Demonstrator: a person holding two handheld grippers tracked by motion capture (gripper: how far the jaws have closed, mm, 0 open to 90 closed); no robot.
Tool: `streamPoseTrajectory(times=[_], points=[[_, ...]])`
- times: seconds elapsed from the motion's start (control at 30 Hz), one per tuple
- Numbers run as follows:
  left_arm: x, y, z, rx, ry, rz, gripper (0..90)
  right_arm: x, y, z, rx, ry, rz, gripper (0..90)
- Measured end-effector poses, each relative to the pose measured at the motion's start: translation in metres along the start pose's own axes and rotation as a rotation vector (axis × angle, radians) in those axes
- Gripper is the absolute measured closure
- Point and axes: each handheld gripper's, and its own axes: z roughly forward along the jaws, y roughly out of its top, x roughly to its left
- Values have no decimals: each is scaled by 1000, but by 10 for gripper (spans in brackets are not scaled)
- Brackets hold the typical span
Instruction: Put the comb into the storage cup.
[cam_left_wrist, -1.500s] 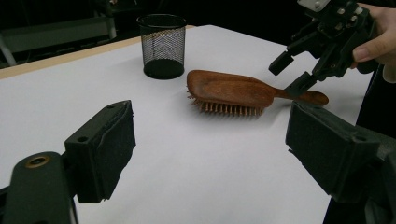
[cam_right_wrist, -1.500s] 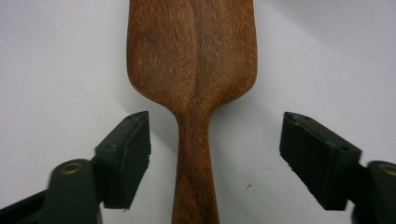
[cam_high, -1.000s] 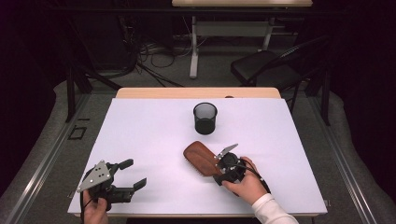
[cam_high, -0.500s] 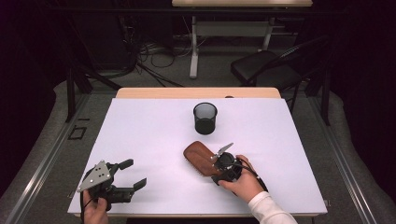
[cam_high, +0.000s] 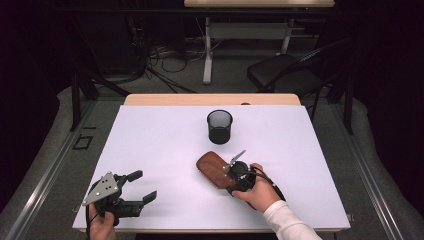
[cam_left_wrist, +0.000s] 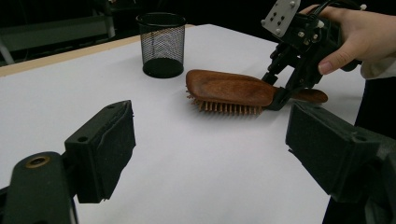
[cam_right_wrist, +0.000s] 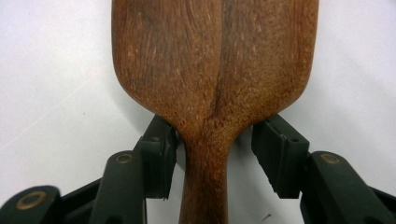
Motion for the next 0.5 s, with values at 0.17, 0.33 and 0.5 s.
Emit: streamPoseTrajectory(times=[0.17, 0.33, 0.5], points=[[0, 0, 0, -3, -2, -1, 160, 0, 3, 0, 22, 1, -25, 522], [0, 0, 0, -2, -2, -1, 160, 0, 6, 0, 41, 11, -29, 565], [0, 0, 0, 2, -1, 0, 160, -1, 7, 0, 56, 12, -26, 603]])
